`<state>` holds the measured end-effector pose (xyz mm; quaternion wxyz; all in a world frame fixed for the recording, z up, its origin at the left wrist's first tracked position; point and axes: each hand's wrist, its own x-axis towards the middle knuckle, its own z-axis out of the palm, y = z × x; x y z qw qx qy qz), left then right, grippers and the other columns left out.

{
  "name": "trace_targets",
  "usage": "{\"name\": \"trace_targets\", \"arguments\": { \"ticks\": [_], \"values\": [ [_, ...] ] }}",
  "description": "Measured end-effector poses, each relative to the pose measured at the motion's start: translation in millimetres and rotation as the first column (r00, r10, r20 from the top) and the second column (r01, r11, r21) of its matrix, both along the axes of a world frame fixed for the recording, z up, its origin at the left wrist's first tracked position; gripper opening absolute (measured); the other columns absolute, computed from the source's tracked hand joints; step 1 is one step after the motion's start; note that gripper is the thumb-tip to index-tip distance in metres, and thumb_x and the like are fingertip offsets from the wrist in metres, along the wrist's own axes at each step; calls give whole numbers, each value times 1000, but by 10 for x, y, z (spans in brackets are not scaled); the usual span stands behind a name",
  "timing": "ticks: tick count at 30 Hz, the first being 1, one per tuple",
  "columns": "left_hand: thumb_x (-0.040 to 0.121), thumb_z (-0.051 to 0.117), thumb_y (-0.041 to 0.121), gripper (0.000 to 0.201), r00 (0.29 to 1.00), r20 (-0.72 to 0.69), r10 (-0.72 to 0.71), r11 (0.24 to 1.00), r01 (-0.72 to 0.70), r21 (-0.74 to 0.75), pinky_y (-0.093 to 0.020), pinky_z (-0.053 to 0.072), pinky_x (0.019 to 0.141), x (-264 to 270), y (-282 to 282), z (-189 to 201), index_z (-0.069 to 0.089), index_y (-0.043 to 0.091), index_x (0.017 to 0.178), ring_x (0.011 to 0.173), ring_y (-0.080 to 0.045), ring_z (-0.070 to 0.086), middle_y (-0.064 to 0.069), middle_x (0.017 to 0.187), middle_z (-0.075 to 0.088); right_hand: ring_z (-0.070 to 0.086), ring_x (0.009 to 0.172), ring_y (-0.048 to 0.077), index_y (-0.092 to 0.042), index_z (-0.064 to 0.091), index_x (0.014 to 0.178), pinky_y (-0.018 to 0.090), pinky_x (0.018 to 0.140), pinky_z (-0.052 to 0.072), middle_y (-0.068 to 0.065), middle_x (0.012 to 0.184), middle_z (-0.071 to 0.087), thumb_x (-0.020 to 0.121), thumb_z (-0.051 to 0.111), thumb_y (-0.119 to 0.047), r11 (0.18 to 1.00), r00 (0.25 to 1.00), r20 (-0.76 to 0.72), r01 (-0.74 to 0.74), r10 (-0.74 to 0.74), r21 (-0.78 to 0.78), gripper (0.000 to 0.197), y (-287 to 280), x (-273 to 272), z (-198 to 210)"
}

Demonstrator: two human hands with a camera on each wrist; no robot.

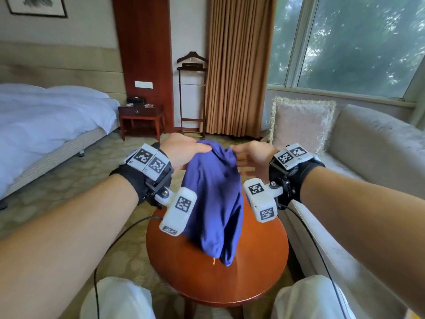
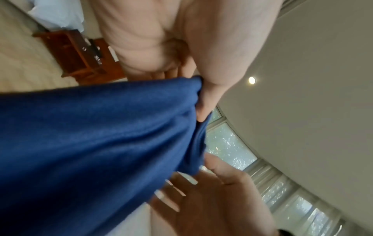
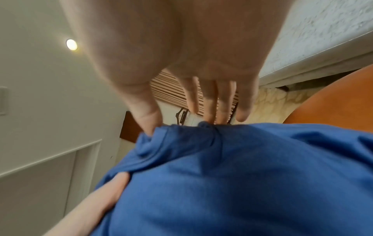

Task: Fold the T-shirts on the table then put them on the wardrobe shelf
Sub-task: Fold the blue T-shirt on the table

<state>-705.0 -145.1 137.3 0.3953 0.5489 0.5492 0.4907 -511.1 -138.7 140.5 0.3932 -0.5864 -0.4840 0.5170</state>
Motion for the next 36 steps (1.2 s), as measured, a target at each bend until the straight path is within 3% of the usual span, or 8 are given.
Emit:
{"name": "trace_targets", "arguments": {
  "ticks": [4,11,14,17,24,29,33,36],
  "values": [
    [91,62,1,12,938,344,-46,993,79,-83,-26,58,57,111,-37,56,64,-8,99,81,-23,71,-20,97,69,50,85,24,-12,57,109,34,74,43,7,100,52,51,78,-23,999,999,19,-39,40,-32,63,-39,-184,-30],
    [98,53,5,11,744,664,-75,980,179,-89,-20,58,55,240,-15,184,57,-1,90,80,-21,61,-18,95,55,56,81,17,-19,64,88,32,75,42,-1,90,63,68,79,-35,946,942,93,-314,321,-82,30,-190,-134,1],
    [98,56,12,16,770,604,-204,951,302,-65,-18,58,65,235,-61,186,61,-3,100,82,-17,67,-15,93,63,64,92,20,-9,68,106,39,88,49,4,101,71,76,77,-22,981,964,207,-183,166,70,33,-112,-171,-29],
    [96,59,18,18,826,519,-221,952,297,-69,-23,60,68,204,-104,160,64,5,109,85,-17,72,-13,101,71,58,79,25,-5,66,83,37,75,48,13,84,65,77,64,0,989,988,151,-49,28,136,8,-97,-141,19],
    [76,70,-10,64,922,154,-356,912,379,-155,-51,36,109,142,-164,-58,59,35,120,128,-19,48,4,141,48,64,92,33,-6,62,97,51,88,54,19,103,63,62,60,-9,996,986,-169,13,2,93,35,-73,1,111],
    [57,81,-9,84,943,-36,-332,939,334,84,-40,49,101,343,-153,-137,57,24,130,119,-17,58,2,126,63,66,70,22,1,70,70,26,76,55,17,80,71,80,51,3,990,979,-200,0,28,140,22,-152,-31,199],
    [76,65,-16,57,960,-155,-235,931,268,249,-4,45,71,450,-178,-24,62,22,118,77,13,62,10,92,67,64,93,28,1,65,111,34,91,53,16,103,69,82,50,-14,961,942,-191,-269,275,59,36,-231,50,216],
    [82,57,-4,30,986,-140,-86,948,124,292,-6,42,62,489,-140,-20,73,21,88,67,3,58,9,72,66,68,93,25,-4,65,113,32,83,56,14,108,69,82,61,-14,910,900,-137,-413,415,44,34,-344,89,215]
  ]
}}
